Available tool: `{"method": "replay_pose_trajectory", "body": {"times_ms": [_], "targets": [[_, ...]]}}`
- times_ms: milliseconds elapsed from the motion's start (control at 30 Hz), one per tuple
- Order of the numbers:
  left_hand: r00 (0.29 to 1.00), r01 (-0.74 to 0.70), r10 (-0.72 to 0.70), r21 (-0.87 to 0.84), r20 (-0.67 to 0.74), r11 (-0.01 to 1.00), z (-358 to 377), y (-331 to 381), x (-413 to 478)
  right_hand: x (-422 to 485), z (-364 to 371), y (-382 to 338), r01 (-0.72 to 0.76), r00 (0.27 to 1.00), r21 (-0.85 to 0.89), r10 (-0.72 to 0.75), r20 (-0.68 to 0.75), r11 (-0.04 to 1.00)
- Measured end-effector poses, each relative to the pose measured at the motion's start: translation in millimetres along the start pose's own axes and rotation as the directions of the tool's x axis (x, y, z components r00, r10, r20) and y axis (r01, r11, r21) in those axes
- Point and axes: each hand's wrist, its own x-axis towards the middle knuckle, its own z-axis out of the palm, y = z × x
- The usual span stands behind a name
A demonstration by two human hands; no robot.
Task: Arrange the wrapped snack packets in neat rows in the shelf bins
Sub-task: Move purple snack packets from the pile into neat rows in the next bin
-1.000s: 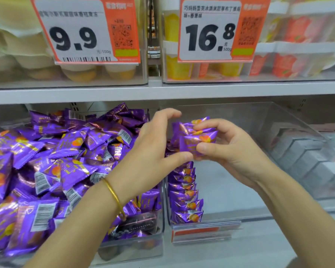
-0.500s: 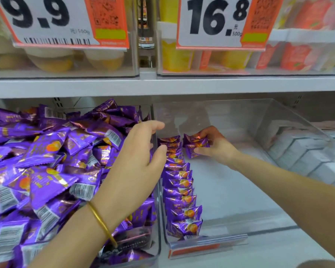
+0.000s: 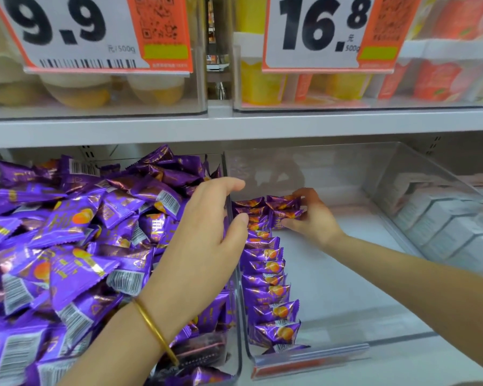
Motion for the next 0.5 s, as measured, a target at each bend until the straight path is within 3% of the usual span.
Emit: {"method": "replay_pose_trajectory", "body": {"times_ms": [167,500], "targets": [[1.000,-0.006,0.006,-0.004,-0.002,1.000,-0.5,-0.6,-0.8,-3.3,3.6,-8.4,-0.180,0.983,0.005,0.180,-0.039,0.984],[1.000,-0.010,0.010,-0.005,-0.012,1.000,-0.7,-0.2,-1.6,-9.1,-4.4,-24.9,-0.167,0.983,-0.074,0.171,0.064,0.983]]}}
